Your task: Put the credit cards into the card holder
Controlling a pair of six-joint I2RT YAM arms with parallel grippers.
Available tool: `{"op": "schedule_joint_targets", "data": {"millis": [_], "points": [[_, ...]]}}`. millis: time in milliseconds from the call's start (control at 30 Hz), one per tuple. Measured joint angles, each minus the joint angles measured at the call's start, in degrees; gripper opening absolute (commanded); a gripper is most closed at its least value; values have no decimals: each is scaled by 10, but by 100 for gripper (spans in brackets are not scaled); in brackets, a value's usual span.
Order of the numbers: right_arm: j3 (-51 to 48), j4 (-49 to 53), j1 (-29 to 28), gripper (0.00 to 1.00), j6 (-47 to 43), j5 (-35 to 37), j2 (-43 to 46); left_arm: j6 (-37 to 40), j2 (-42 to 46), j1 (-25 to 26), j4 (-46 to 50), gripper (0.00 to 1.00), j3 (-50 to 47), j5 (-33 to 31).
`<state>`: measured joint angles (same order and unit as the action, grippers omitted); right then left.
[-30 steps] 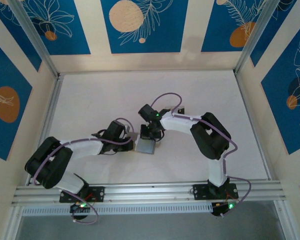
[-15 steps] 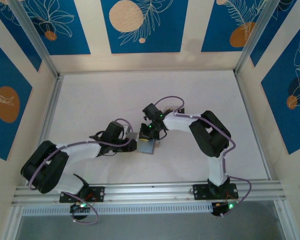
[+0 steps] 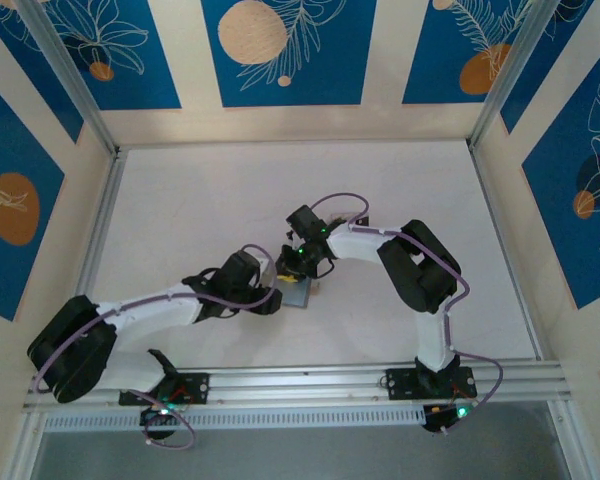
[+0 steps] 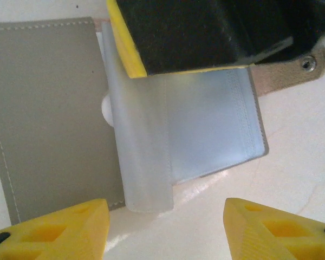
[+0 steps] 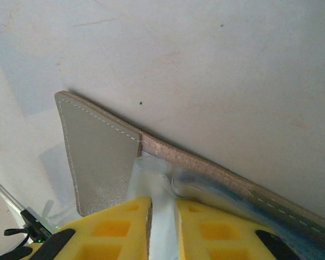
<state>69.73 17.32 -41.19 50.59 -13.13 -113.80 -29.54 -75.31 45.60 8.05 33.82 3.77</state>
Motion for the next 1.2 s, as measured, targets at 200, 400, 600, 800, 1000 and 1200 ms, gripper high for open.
{"op": "schedule_joint_targets", "data": {"millis": [200,400,600,800,1000,1200], "points": [[3,0,1,28,0,-6,0,16,-61,21,15,56,38,-59],[7,2,2,32,-1,-13,-2,23,-94,32,17,49,57,-105],[18,17,3,37,-11,-15,-3,21,-103,47,30,36,68,-165],[38,56,8,44,-36,-7,-3,16,-103,60,35,31,70,-197],[73,101,16,51,-67,22,-2,14,-115,64,34,27,73,-203],[76,135,21,48,-87,59,24,14,-121,68,20,27,89,-204]]}}
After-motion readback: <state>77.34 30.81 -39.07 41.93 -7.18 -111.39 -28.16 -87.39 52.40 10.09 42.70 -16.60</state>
